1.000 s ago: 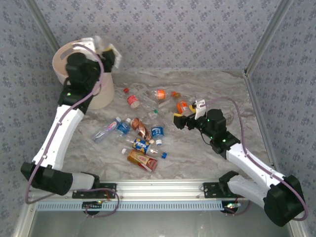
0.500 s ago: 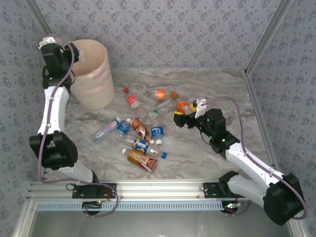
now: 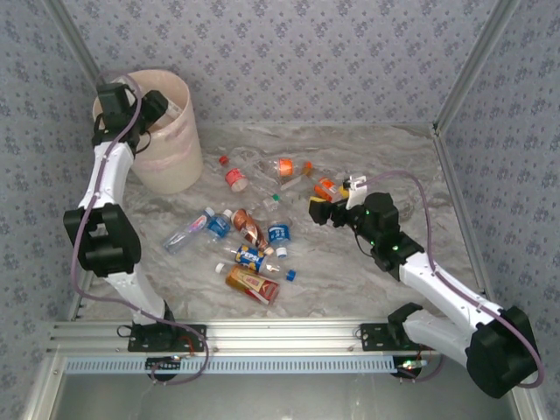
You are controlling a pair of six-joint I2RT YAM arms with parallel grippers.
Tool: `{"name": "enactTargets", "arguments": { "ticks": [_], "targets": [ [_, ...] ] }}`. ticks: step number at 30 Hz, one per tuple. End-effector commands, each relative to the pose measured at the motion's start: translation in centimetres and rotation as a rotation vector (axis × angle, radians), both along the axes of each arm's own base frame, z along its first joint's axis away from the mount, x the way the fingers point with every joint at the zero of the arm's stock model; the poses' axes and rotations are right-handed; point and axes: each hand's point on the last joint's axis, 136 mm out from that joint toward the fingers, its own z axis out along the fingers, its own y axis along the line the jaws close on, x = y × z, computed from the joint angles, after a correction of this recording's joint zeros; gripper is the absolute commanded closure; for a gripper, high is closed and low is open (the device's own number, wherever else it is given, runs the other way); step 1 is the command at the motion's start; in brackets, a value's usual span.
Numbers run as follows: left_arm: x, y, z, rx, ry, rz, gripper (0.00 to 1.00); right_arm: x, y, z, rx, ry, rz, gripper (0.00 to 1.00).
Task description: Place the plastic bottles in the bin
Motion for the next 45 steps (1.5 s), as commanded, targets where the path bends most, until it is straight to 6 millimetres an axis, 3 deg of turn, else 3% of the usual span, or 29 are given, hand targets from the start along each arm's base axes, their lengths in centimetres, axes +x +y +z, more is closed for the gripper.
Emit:
{"name": "enactTargets", "arguments": {
  "ticks": [1, 5, 13, 21, 26, 31, 37, 45],
  "targets": [
    [0.4, -1.0, 1.0, -0.03, -0.018, -0.038, 0.35, 0.5, -1.1, -1.2, -0.004, 0.054, -0.071, 0.0],
    [0.1, -0.6, 0.1, -0.018, 0.023, -0.01, 0.26, 0.6, -1.9, -2.3, -0.02, 0.098, -0.113, 0.0],
    [-1.2, -0.9, 2.9, 0.069, 0.0, -0.004, 0.02, 1.2, -4.2, -4.3, -0.037, 0.182, -0.212, 0.0],
    [-3.3, -2.3, 6.9, 0.105, -0.068, -0.037, 0.02, 2.0, -5.3, -7.3, -0.104, 0.341, -0.211, 0.0],
    [-5.4, -4.8, 9.7, 0.119, -0.119, -0.112, 0.02, 3.0, -6.0, -9.9, -0.226, 0.472, -0.205, 0.0],
    [-8.1, -7.4, 12.0, 0.066, -0.176, -0.227, 0.02, 5.2, -5.6, -11.9, -0.335, 0.57, -0.106, 0.0],
    [-11.5, -9.6, 12.9, -0.031, -0.25, -0.33, 0.02, 8.2, -6.0, -13.3, -0.538, 0.579, -0.026, 0.0],
    [-16.0, -10.8, 11.1, -0.047, -0.265, -0.383, 0.02, 10.7, -5.8, -14.5, -0.684, 0.576, 0.172, 0.01]
  ]
}}
